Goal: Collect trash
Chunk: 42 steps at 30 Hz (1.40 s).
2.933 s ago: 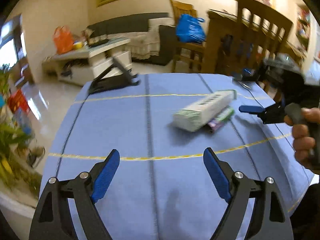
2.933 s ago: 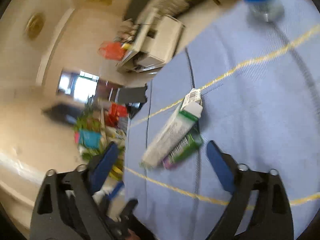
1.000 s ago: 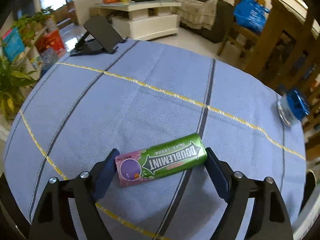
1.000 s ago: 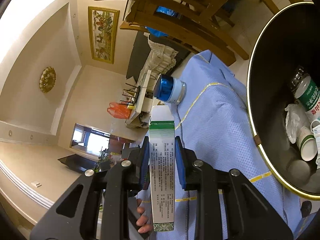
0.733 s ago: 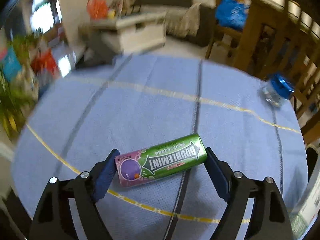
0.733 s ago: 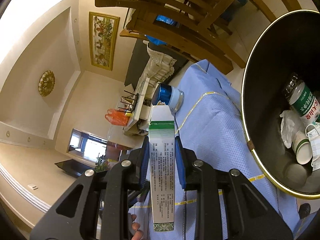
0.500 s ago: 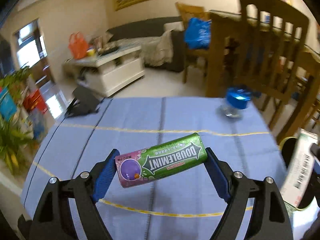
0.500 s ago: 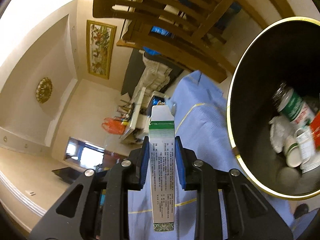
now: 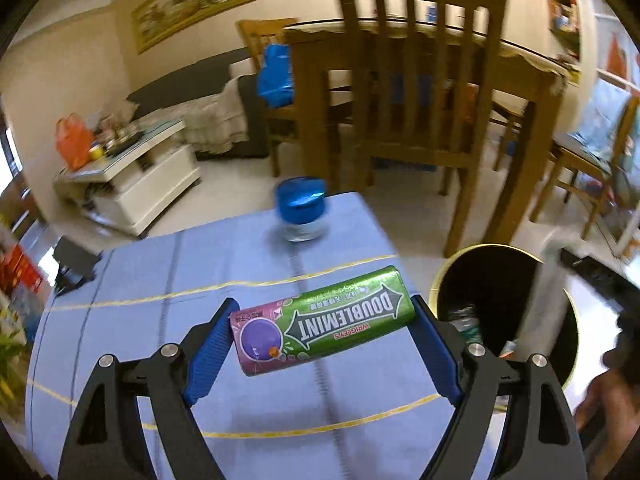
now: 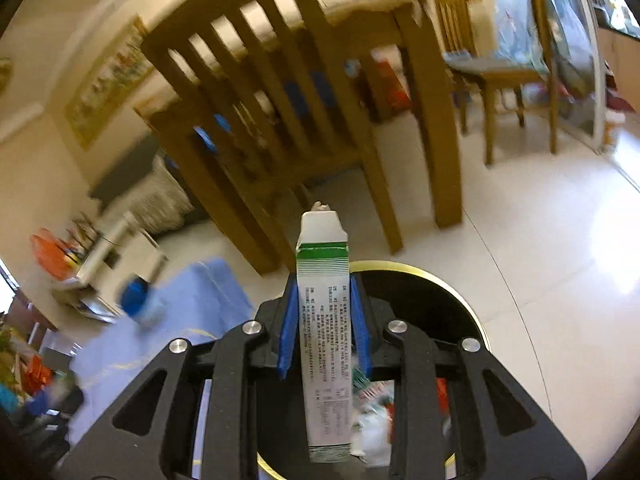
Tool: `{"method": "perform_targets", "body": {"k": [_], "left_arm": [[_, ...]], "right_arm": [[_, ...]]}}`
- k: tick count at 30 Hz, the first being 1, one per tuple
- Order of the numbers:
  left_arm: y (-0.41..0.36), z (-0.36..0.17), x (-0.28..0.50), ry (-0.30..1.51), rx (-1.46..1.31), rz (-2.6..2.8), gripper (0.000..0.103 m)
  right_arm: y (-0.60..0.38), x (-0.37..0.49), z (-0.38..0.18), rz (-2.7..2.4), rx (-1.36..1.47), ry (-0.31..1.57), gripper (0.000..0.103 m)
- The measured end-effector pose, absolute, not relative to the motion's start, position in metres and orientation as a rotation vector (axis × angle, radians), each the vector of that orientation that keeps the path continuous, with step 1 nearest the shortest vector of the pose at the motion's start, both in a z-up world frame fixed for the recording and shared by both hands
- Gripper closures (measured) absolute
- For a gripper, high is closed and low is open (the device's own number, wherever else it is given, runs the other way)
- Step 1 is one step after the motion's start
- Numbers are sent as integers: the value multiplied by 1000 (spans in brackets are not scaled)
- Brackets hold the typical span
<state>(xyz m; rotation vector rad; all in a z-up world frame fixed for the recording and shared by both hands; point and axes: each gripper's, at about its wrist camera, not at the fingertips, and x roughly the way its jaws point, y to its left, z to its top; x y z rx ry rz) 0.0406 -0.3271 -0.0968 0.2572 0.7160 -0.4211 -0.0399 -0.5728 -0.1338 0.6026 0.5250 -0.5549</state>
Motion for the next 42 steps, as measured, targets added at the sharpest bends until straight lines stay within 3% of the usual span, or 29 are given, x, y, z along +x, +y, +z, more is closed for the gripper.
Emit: {"method": "perform_targets", "body": {"k": [1, 4, 10, 18, 21, 27, 34, 42], "left_arm": [[-339, -98, 38, 716, 268, -442, 21], [-366, -103, 33, 726, 290, -501, 21], [-420, -111, 14, 708, 371, -622, 21], [-465, -118, 1, 700, 457, -770, 18], [-453, -116, 0, 663, 472, -759, 7], [-416, -102, 4, 664, 444, -783, 7], [-296, -70, 10, 618, 409, -601, 7], [-101, -36, 27, 653, 265, -267, 7]], "right_arm": [[-581, -41, -144, -549, 648, 545, 71], [-595, -58, -148, -550, 752, 478, 43], [-616, -113, -143, -658, 845, 275, 25], [-630, -152, -135, -743, 898, 141, 13], [-632, -158, -137, -754, 910, 128, 12], [-621, -145, -134, -746, 878, 179, 11], [-562, -98, -105, -676, 657, 307, 5], [-391, -11, -102, -321, 411, 638, 5]]}}
